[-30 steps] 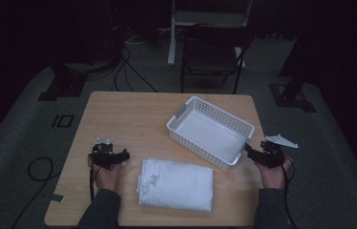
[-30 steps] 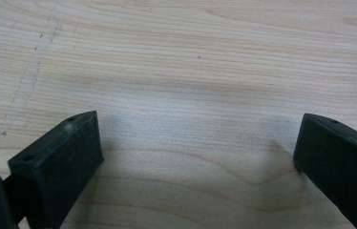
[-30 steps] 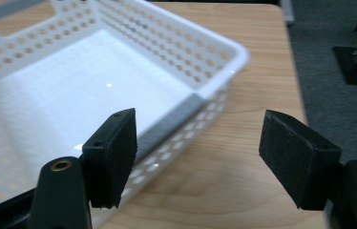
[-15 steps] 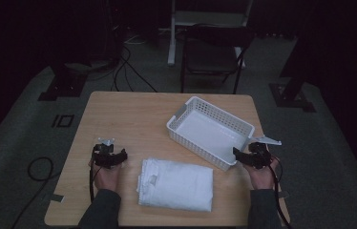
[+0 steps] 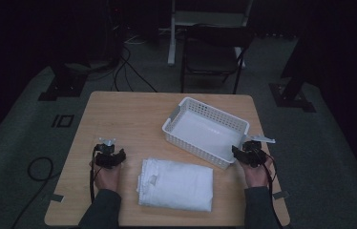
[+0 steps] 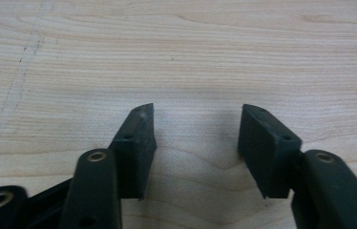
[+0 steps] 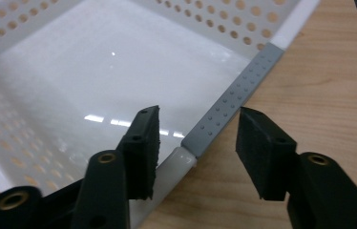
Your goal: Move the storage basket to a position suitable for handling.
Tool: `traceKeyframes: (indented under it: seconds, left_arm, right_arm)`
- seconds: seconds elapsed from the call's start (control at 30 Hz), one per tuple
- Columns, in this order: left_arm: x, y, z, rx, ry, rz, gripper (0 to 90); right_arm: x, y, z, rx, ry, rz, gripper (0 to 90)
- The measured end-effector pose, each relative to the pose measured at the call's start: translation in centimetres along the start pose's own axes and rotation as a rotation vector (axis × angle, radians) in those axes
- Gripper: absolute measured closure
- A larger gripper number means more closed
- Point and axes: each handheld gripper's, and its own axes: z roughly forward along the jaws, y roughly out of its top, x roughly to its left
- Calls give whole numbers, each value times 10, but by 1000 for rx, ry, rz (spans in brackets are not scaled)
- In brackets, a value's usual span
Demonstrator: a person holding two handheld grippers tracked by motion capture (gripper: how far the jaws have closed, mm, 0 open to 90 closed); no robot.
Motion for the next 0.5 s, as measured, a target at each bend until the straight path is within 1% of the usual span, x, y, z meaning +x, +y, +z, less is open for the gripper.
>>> traceKeyframes:
  seconds: [0.03,0.07,0.1,0.17,0.27,0.3,0.33,0.4,0.43,0.47,0.5]
  left_arm:
    - [0,0,0,-8,-13,-11,474]
    - [1,1,-2,-18,-31,-18,474]
    - [1,2,-5,-42,-55,-27,474]
    - [-1,3,-9,-71,-84,-25,471]
    - [-8,6,-15,-99,-125,3,456]
    - [-12,8,-18,-114,-141,16,454]
    - [-15,9,-20,-122,-152,25,445]
    - [-23,11,-25,-145,-182,57,441]
    - [-25,12,-27,-151,-191,64,435]
    - [-27,13,-29,-159,-201,72,431]
    - [-30,14,-32,-165,-214,80,422]
  right_arm:
    - [3,1,2,-8,1,4,546]
    - [3,1,2,-8,1,4,546]
    - [5,1,3,-11,1,0,551]
    - [8,2,5,-19,6,-5,562]
    - [12,4,9,-27,13,-8,575]
    - [13,5,10,-21,16,-6,550]
    - [15,4,11,5,28,-20,501]
    - [16,3,11,12,28,-26,485]
    - [17,3,10,22,25,-32,474]
    - [18,2,9,25,25,-34,473]
    - [18,1,7,35,33,-41,511]
